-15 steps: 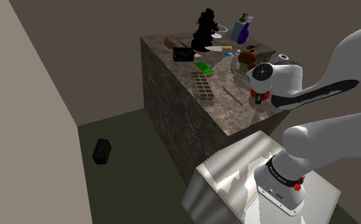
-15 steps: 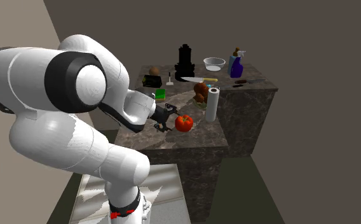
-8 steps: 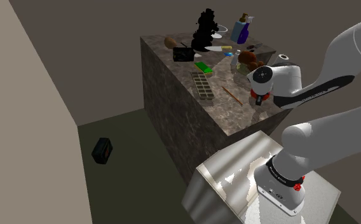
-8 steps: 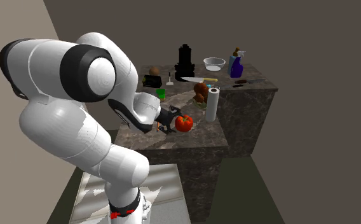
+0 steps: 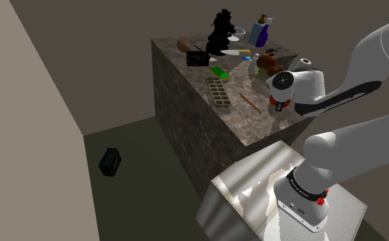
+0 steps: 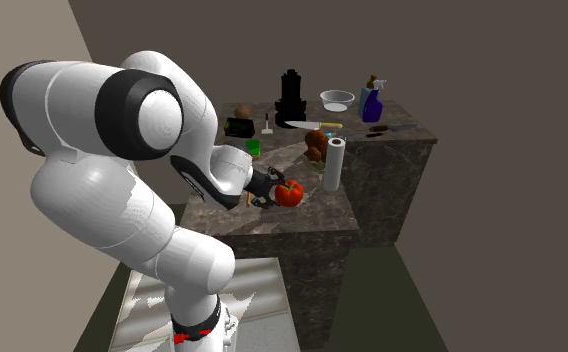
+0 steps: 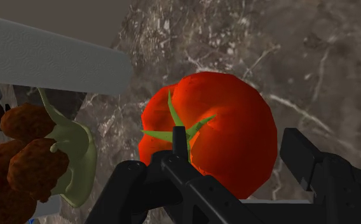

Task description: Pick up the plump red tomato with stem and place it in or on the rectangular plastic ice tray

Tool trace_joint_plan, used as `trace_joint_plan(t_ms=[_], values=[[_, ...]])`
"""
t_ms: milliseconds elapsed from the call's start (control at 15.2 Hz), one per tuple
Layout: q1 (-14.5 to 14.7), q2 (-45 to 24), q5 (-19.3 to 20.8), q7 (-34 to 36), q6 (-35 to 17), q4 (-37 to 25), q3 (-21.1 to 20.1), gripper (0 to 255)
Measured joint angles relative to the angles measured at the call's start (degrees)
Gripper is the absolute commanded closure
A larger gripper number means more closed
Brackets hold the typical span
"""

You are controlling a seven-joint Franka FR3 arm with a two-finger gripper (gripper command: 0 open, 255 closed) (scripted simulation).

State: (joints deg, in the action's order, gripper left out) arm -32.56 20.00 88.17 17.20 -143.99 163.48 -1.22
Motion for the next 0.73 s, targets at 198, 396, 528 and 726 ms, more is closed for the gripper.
trace_joint_plan(t_ms=[198, 396, 528, 726], values=[[-0.01, -0.05, 0.05, 0.03, -0.02, -0.03, 0.01, 255], [-0.03, -0.09, 0.11, 0.05, -0.05, -0.07, 0.03, 255], [0.04, 0.36, -0.52, -0.6, 0.05, 0.03, 0.02, 255], [0.41, 3.05, -3.79, -4.46, 0.38, 0.43, 0.21, 255]])
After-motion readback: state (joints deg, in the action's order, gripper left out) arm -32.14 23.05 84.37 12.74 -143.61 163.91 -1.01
